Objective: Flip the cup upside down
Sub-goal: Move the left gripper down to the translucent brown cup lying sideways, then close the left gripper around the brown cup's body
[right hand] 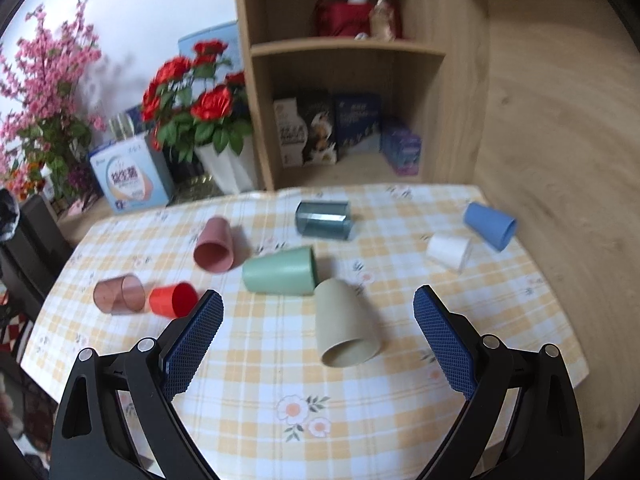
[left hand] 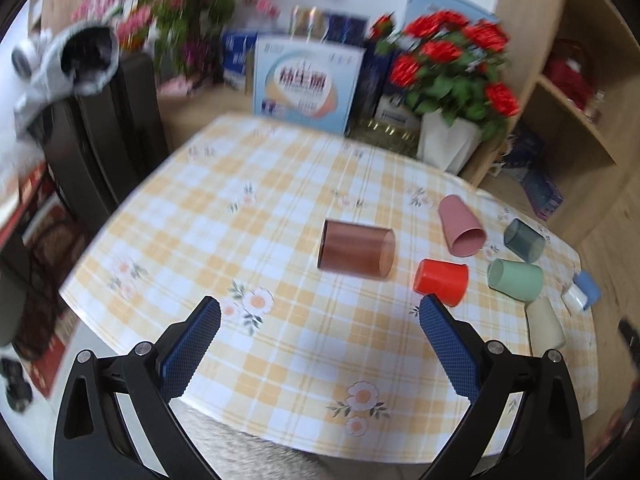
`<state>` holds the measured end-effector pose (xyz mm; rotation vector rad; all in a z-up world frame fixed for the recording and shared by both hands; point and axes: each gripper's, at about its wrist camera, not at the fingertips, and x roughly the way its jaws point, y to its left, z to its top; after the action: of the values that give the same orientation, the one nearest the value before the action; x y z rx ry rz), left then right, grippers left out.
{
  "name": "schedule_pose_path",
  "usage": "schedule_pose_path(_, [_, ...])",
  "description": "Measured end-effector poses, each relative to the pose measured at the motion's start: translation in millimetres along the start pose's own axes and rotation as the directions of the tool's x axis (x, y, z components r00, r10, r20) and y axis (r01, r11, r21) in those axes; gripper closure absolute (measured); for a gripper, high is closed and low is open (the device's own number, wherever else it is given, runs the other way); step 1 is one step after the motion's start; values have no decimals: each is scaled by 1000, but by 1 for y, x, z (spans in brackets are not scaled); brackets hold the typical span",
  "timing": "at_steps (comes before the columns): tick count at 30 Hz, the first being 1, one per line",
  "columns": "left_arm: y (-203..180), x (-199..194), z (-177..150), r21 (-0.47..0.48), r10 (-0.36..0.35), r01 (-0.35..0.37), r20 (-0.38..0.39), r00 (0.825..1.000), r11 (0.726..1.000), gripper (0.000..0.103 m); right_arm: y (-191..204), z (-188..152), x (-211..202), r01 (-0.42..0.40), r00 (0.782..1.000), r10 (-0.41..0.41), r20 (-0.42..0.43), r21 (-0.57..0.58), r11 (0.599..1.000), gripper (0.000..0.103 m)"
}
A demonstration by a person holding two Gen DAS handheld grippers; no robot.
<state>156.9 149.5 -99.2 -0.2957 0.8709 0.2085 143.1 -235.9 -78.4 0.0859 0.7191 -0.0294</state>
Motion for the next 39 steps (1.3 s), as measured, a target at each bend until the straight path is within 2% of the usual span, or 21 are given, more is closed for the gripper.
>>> schedule_pose_path(3, [-8, 29, 8, -1, 7, -7, -37, 999, 1000, 10, 8, -5, 16, -15, 999, 14, -39, -19, 1000, 10])
schedule_pose_path(5, [-18, 43, 13, 62, 36, -35, -17, 999, 998, 12, 9, -9, 24, -21, 998, 19, -64, -23, 1000, 10])
schedule_pose_path(8, [-27, 70, 22, 217, 54, -57, 19, 998, 975, 13, 6, -12, 33, -19, 996, 17, -89, -20, 1000, 10])
schedule_pose_path(9, [-30, 82, 24, 284, 29, -28, 2, 1000, 958, 13, 4, -12, 35, -18, 995, 16, -97, -16, 1000, 10])
schedule_pose_path(11, [-32, 101, 26, 422, 34, -27, -9, 999, 906, 14, -1, -14, 39, -11, 994, 10, -108, -8, 1000, 10])
schedule_pose_path(13, [-33, 112, 26, 518, 50, -33, -20, 999, 855, 14, -6, -15, 45, 4, 993, -4, -122, -3, 1000, 10])
schedule_pose_path(15, [-33, 124, 26, 592, 49, -7, -56, 997, 806, 14, -10, -17, 52, 17, 990, -16, -139, 2, 1000, 10])
schedule_pose_path(16, [-32, 129, 27, 608, 55, 0, -71, 996, 794, 14, -12, -17, 56, 23, 988, -22, -150, 6, 1000, 10])
schedule_pose_path(17, [-30, 134, 28, 604, 51, 16, -94, 994, 797, 14, -14, -17, 59, 26, 987, -25, -158, 9, 1000, 10])
schedule_pose_path(19, [-24, 138, 34, 538, 21, 58, -140, 990, 841, 14, -14, -16, 65, 31, 985, -28, -171, 13, 999, 10])
schedule_pose_path(22, [-11, 138, 43, 339, -21, 90, -202, 979, 936, 14, -8, -14, 68, 26, 985, -26, -172, -1, 1000, 10])
schedule_pose_path(23, [-5, 138, 45, 235, -42, 100, -241, 970, 967, 14, -5, -15, 69, 23, 984, -25, -174, -9, 1000, 10])
schedule_pose_path(24, [4, 138, 46, 58, -130, 154, -296, 946, 986, 15, -3, -14, 70, 21, 984, -23, -177, -13, 1000, 10])
schedule_pose_path(25, [8, 139, 47, -53, -192, 185, -325, 926, 981, 15, -1, -14, 72, 19, 983, -22, -181, -19, 1000, 10])
schedule_pose_path(26, [12, 141, 47, -205, -286, 225, -348, 893, 953, 15, 3, -15, 75, 14, 982, -19, -188, -26, 1000, 10])
schedule_pose_path(27, [12, 142, 47, -290, -331, 235, -349, 877, 928, 15, 5, -15, 76, 12, 981, -17, -192, -31, 999, 10])
schedule_pose_path(28, [10, 143, 47, -341, -349, 231, -344, 872, 911, 15, 8, -15, 78, 7, 980, -14, -196, -36, 999, 10])
schedule_pose_path(31, [3, 152, 52, -465, -355, 177, -328, 876, 868, 15, 14, -16, 79, -11, 980, 2, -199, -44, 999, 10])
schedule_pose_path(33, [3, 162, 52, -540, -319, 96, -336, 886, 836, 15, 16, -16, 77, -22, 981, 13, -191, -47, 999, 10])
schedule_pose_path(37, [5, 185, 42, -655, -276, -47, -381, 882, 754, 15, 9, -18, 75, -12, 983, 4, -185, -42, 999, 10])
schedule_pose_path(39, [6, 195, 41, -690, -252, -96, -386, 887, 718, 16, 6, -19, 75, 10, 984, -19, -175, -53, 999, 10])
